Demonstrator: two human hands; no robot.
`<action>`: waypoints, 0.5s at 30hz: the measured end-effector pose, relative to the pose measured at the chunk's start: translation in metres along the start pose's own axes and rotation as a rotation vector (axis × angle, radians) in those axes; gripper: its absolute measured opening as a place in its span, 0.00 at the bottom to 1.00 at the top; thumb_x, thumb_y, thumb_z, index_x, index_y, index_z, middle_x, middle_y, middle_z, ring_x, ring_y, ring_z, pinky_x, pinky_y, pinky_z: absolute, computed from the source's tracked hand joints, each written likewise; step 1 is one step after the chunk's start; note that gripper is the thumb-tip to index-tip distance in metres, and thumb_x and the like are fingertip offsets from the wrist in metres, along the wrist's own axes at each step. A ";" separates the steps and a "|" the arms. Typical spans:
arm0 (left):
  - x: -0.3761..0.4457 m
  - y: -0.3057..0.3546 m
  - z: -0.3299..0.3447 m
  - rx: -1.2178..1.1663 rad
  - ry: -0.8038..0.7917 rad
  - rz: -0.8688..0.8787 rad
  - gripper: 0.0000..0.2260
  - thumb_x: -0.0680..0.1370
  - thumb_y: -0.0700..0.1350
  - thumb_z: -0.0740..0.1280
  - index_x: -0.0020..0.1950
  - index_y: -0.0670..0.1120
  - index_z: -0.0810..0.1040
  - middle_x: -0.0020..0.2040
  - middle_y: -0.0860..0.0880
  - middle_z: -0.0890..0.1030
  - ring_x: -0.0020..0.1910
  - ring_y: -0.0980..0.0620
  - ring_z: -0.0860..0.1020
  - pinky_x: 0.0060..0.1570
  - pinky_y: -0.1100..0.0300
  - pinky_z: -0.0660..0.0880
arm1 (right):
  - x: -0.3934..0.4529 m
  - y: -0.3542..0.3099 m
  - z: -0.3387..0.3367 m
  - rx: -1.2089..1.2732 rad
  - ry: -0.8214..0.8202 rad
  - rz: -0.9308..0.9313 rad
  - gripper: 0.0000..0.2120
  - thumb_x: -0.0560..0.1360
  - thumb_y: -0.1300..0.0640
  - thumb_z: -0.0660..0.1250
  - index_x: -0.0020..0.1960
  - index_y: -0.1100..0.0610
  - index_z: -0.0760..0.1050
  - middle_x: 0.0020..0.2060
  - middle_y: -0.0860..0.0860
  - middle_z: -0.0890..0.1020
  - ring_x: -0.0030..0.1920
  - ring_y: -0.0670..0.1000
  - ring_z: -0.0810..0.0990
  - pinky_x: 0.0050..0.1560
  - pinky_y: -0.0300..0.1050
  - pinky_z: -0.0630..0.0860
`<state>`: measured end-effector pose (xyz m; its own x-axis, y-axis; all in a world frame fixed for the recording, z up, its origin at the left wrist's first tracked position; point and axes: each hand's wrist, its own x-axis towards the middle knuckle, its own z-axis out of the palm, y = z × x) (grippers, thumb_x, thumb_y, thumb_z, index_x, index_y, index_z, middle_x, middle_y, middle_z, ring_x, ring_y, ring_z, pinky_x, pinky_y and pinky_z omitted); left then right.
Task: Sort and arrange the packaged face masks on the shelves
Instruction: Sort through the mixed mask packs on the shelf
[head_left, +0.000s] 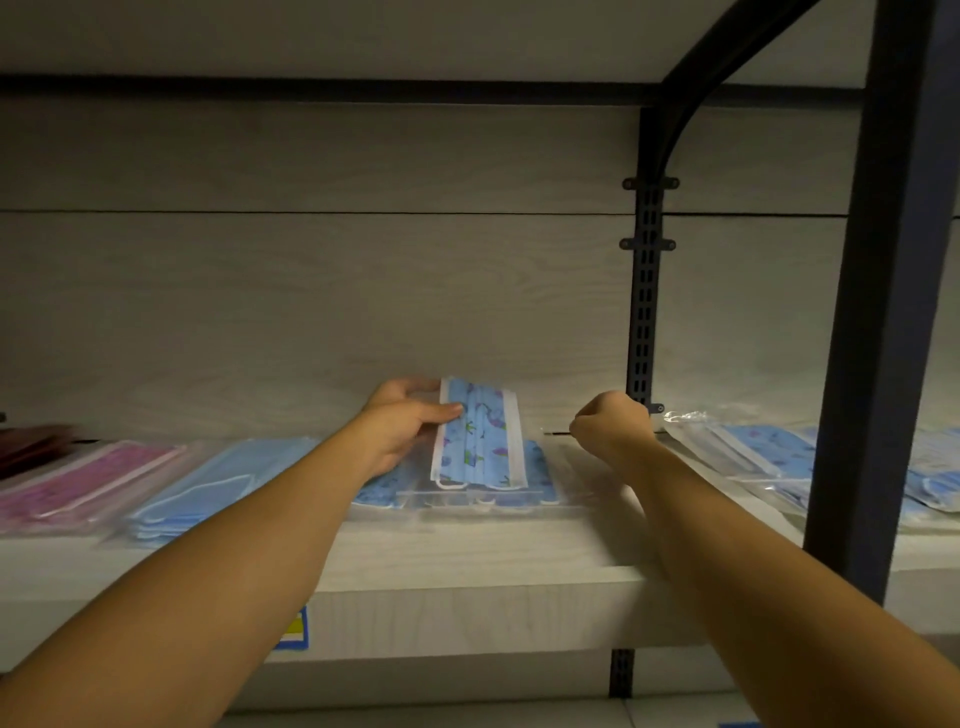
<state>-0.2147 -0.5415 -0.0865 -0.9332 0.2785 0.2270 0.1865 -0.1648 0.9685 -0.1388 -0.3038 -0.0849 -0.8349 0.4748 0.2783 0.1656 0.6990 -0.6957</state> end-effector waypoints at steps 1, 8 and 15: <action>-0.001 -0.002 0.003 0.078 0.016 0.013 0.22 0.71 0.29 0.75 0.65 0.34 0.76 0.54 0.36 0.84 0.52 0.39 0.84 0.56 0.45 0.81 | 0.000 0.000 0.001 0.002 -0.001 -0.001 0.09 0.71 0.66 0.62 0.33 0.59 0.69 0.32 0.54 0.73 0.32 0.53 0.70 0.33 0.41 0.67; 0.000 -0.010 0.017 0.535 0.082 0.084 0.29 0.63 0.45 0.84 0.61 0.47 0.79 0.52 0.45 0.84 0.49 0.47 0.85 0.52 0.49 0.83 | 0.001 0.002 0.001 -0.014 -0.004 -0.022 0.07 0.69 0.67 0.60 0.34 0.59 0.69 0.32 0.55 0.72 0.32 0.53 0.68 0.34 0.42 0.67; -0.005 -0.008 0.027 0.972 0.095 0.119 0.44 0.66 0.55 0.82 0.77 0.46 0.65 0.66 0.46 0.76 0.62 0.47 0.76 0.54 0.61 0.72 | 0.004 0.002 0.002 -0.098 -0.032 -0.051 0.10 0.69 0.66 0.61 0.31 0.57 0.73 0.30 0.53 0.71 0.30 0.52 0.68 0.31 0.40 0.65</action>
<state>-0.2035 -0.5165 -0.0927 -0.9048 0.2267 0.3605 0.4128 0.6748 0.6117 -0.1426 -0.3018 -0.0871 -0.8597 0.4210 0.2893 0.1716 0.7715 -0.6126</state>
